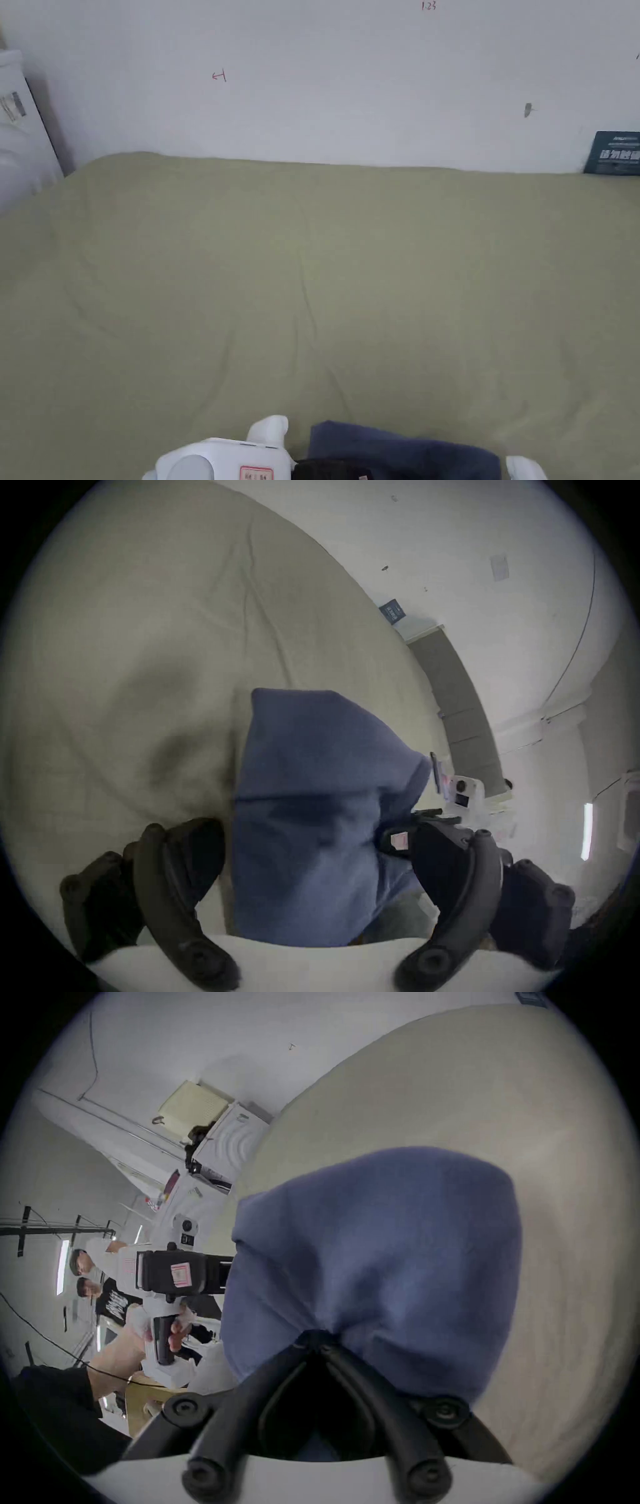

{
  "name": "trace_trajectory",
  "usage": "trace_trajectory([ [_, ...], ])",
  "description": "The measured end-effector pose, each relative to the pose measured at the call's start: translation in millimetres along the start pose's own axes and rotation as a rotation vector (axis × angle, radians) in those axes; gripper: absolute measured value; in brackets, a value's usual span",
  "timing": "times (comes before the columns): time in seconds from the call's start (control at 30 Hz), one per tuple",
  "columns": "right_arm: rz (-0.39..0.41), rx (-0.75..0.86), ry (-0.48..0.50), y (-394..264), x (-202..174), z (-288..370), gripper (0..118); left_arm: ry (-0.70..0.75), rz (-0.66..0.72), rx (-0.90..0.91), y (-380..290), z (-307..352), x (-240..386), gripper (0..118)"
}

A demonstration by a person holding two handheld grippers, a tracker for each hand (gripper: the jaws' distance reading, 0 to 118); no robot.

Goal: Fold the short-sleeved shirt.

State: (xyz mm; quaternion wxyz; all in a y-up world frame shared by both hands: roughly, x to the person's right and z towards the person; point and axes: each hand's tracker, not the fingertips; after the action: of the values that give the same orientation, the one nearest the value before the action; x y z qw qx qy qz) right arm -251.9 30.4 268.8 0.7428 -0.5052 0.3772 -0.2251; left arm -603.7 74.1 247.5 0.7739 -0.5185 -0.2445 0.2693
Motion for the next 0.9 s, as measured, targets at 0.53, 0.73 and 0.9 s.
trace_trajectory([
  [0.53, 0.029, 0.243, -0.105, 15.4, -33.5, 70.1, 0, 0.061, -0.058, -0.004, 58.7, 137.5, -52.3, 20],
  [0.73, 0.05, 0.264, -0.188, 12.5, -35.6, 97.4, 0, 0.266, -0.016, -0.011, 98.1, 243.6, -156.2, 20],
  [0.9, 0.038, 0.239, -0.275, 5.2, -33.8, 105.9, 0, 0.362, 0.054, 0.0, 104.3, 293.7, -197.1, 20],
])
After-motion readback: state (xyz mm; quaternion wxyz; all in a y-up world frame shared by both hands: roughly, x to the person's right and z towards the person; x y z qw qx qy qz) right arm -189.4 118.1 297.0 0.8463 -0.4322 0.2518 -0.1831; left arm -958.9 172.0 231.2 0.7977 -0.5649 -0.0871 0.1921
